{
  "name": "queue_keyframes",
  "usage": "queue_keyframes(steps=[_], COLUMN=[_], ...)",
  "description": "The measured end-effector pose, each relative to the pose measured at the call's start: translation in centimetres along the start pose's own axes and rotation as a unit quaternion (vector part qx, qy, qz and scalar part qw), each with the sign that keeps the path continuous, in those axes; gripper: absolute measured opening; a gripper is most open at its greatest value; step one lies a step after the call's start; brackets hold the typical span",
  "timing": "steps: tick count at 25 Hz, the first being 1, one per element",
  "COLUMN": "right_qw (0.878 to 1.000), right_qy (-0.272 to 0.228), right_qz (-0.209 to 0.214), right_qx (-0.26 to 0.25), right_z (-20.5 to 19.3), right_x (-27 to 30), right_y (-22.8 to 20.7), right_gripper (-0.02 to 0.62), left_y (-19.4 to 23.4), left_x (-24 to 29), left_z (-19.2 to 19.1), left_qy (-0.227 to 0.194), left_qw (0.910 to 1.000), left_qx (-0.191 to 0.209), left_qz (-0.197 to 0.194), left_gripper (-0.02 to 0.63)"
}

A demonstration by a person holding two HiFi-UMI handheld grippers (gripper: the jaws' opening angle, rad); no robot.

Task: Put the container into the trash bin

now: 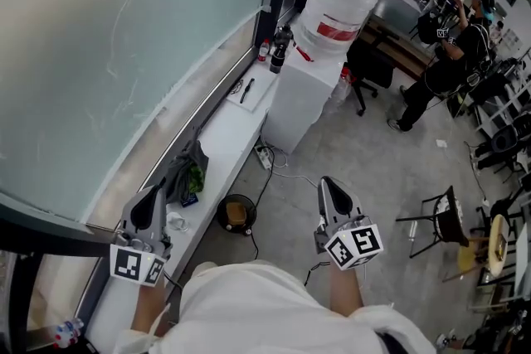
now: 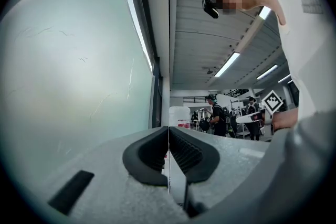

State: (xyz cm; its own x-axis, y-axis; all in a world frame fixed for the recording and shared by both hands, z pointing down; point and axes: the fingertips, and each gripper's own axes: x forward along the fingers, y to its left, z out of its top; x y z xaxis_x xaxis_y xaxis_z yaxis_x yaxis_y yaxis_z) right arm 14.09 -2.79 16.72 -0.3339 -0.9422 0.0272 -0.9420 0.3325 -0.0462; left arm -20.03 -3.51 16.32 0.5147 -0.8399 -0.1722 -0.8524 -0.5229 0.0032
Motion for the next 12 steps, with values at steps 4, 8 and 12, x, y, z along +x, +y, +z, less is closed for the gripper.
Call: queue_keyframes(steps=[4, 8, 12], right_qw=[1.000, 1.000, 1.000], right_qy=[-0.002, -0.008, -0.005], right_qz=[0.001, 0.006, 0.000], right_qx=[0.000, -0.007, -0.002], right_z=[0.2, 0.4, 0.0], right_x=[1.0, 1.5, 1.5], right_y=[0.9, 2.1, 2.4], right_gripper=[0.002, 0.002, 0.002], left_y=[0.1, 0.9, 1.0], left_x=[0.7, 0.6, 0.8], left_z=[0.6, 1.1, 1.2], left_qy=[-0.007, -0.011, -0.014], left_qw=[0.9999, 0.9998, 0.9996], left_qx=[0.004, 0.007, 0.006], left_qz=[-0.009, -0.012, -0.024], left_gripper=[0.018, 0.018, 0.018])
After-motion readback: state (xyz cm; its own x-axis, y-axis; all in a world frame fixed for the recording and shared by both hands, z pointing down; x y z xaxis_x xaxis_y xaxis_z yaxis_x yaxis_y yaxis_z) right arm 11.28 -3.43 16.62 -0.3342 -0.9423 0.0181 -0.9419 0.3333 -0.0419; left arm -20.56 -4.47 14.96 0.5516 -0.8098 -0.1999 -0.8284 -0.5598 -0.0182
